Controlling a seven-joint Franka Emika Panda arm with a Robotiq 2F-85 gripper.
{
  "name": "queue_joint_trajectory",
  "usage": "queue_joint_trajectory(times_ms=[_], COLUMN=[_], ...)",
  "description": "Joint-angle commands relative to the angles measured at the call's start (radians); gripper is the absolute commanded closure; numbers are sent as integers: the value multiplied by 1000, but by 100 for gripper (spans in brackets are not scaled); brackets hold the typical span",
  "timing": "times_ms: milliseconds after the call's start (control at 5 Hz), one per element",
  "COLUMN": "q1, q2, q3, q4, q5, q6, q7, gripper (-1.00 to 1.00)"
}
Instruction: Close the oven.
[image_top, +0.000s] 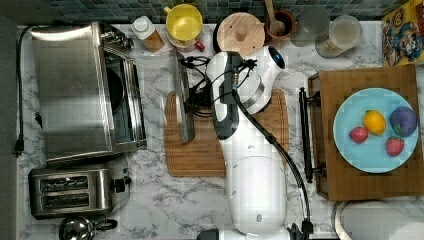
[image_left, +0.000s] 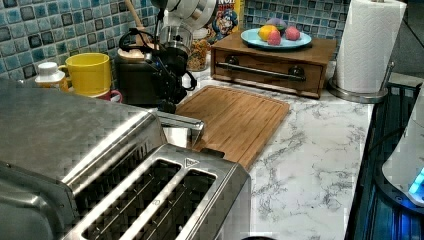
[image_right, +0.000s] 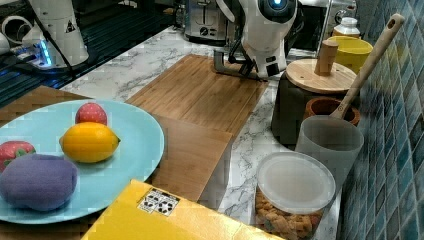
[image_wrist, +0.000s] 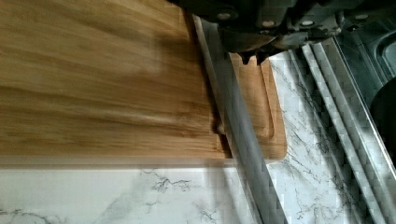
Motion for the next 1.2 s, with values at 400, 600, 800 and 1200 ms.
queue_joint_trajectory(times_ms=[400,600,800,1200], q1=[104,165,207,294], q2=[-129,-183,-265,-456], q3=[157,162,182,184], q4=[248,210,138,-16], q5=[50,-14,-66,-188], q6=[-226,-150,-31,218], q7=[71,46,22,33], gripper=[100,100,100,100])
